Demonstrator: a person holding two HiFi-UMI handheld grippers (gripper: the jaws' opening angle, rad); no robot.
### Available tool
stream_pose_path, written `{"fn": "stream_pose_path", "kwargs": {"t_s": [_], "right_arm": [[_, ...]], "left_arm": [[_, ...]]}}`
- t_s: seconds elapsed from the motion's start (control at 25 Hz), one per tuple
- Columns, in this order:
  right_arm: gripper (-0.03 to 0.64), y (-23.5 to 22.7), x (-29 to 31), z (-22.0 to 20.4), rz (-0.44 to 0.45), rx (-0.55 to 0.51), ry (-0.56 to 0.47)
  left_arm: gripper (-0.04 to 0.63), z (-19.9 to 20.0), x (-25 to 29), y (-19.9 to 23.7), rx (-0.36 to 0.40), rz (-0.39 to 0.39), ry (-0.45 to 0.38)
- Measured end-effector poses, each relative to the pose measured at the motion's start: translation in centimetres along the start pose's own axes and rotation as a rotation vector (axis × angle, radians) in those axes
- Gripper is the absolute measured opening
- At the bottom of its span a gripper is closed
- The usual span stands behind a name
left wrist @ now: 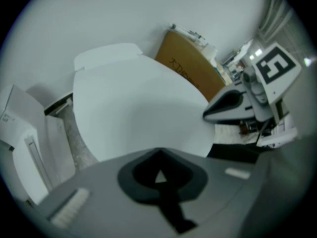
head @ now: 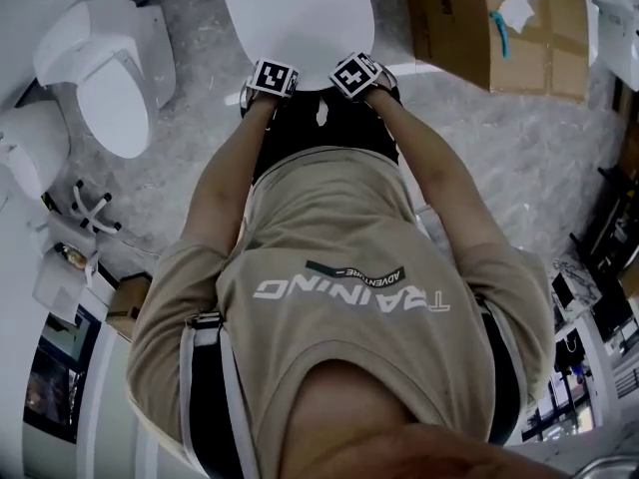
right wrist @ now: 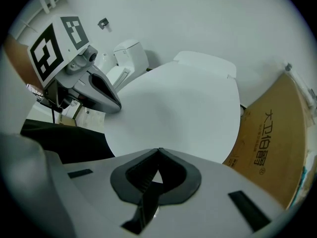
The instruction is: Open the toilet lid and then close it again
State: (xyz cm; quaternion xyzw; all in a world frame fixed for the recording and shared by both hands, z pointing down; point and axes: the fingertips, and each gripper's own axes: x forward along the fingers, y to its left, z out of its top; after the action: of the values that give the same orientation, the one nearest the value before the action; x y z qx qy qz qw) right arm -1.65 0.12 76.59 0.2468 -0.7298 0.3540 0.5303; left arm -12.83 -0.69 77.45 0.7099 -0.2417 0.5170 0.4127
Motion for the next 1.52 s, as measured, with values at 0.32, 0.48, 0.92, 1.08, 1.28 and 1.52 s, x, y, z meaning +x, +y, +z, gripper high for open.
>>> {"fn": "stream_pose_path", "kwargs": {"t_s": [0.32, 0.48, 0.92, 1.08, 1.28, 1.52], "right_arm": [[0.009, -0.3, 3.6, -2.8, 0.017, 0.111, 0.055], [0.009, -0.1, 5.5, -4.7, 0.019, 0.202, 0.077], [0.009, -1.3, 11.2, -5.8, 0.087, 0.273, 0.034], [0.009, -1.2, 12.5, -6.8, 0.095, 0.292, 0.06], [0.009, -1.6, 14.1, -7.1, 0.092, 0.323, 0.071], [0.009, -1.9, 15.5, -7.4, 0.095, 0.339, 0.077]], "left_arm": [[0.005, -3.3, 3.5, -1.3, -0.089, -0.057, 0.099], [0.004, -3.8, 5.2, 0.1, -0.091, 0.012, 0.083], [0.003, -4.2, 10.4, 2.3, -0.236, 0.068, 0.003], [0.004, -6.1, 11.7, 1.1, -0.299, 0.031, 0.072], [0.004, -6.2, 13.1, 2.6, -0.334, 0.09, 0.045], [0.004, -7.1, 14.4, 1.7, -0.403, 0.03, 0.101]]}}
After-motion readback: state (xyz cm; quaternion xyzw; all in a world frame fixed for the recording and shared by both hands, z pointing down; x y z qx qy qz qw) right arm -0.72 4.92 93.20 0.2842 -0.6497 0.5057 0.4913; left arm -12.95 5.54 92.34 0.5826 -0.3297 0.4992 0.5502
